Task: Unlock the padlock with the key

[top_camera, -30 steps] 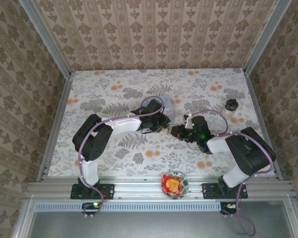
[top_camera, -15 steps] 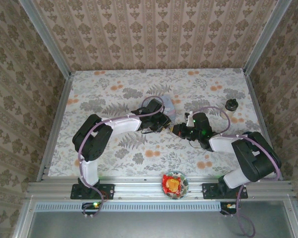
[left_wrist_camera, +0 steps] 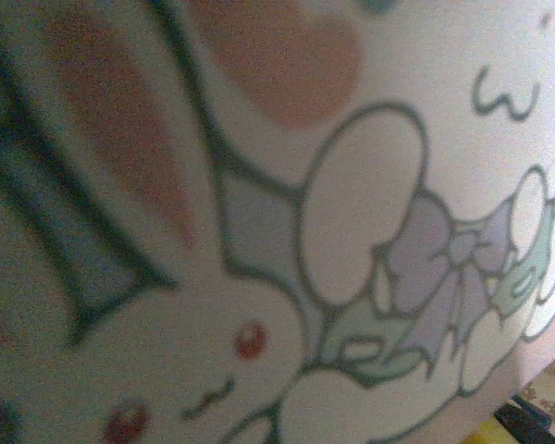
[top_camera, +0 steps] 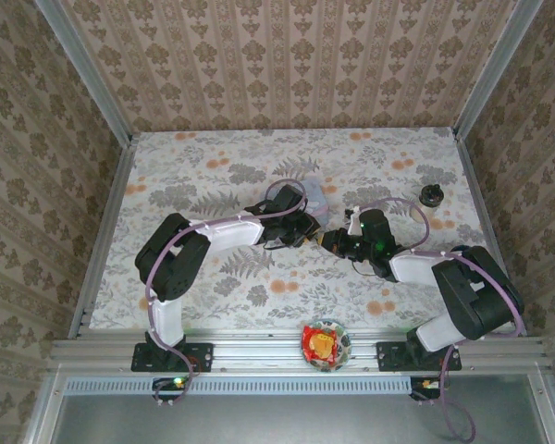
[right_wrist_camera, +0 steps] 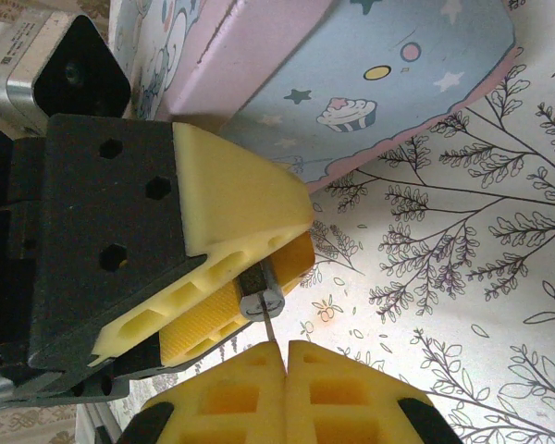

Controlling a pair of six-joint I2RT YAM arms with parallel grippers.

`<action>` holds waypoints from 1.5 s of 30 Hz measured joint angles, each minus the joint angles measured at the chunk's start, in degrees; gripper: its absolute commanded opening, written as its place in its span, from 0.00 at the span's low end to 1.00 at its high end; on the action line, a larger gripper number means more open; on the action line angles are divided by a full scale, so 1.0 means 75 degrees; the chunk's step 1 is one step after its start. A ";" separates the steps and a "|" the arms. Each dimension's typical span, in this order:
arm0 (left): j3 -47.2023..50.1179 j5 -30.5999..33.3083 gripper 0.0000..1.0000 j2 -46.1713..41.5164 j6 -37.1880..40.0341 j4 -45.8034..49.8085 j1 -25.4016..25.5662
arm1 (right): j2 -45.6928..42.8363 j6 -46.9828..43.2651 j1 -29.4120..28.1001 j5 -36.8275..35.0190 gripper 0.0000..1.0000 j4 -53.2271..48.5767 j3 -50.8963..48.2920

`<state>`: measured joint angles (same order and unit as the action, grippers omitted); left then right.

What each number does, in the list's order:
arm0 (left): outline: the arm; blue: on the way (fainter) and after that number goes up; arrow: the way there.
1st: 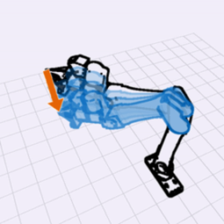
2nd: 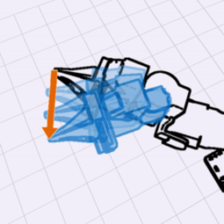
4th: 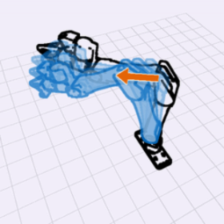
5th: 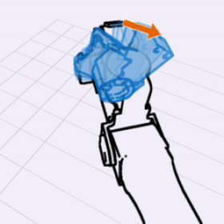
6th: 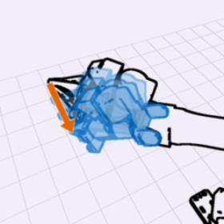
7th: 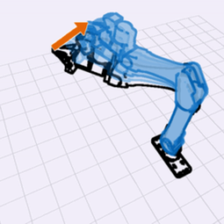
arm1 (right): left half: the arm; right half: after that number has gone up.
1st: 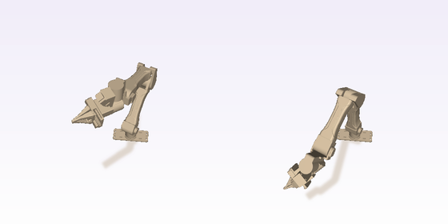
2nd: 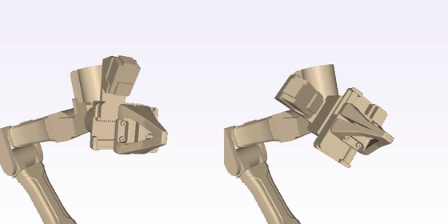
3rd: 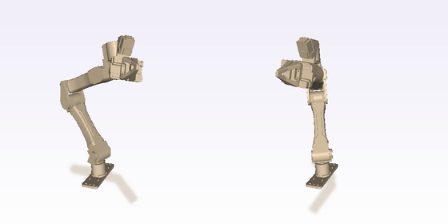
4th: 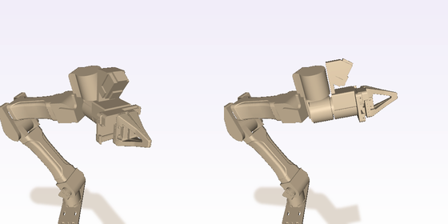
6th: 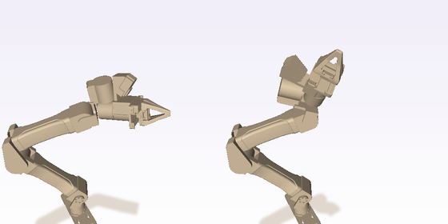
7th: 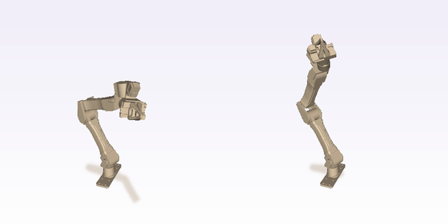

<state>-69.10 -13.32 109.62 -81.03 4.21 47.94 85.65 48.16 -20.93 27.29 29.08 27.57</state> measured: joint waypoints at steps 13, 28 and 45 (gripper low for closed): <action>0.0000 0.0003 0.18 0.0006 0.0003 0.0012 -0.0003 | 0.0216 -0.0003 -0.0189 -0.0210 0.00 0.0259 0.0064; 0.0079 0.0012 0.18 0.0006 0.0032 -0.0119 -0.0009 | 0.0455 -0.0003 -0.0256 -0.0347 0.00 0.0382 0.0216; 0.0274 0.0157 0.18 0.0006 0.0117 -0.0460 -0.0055 | 0.0836 0.0641 -0.0297 -0.0443 0.00 0.0871 0.0248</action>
<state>-67.05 -12.14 109.67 -80.16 0.75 47.53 91.92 52.97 -23.16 23.97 35.62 29.43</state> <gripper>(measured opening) 0.328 0.057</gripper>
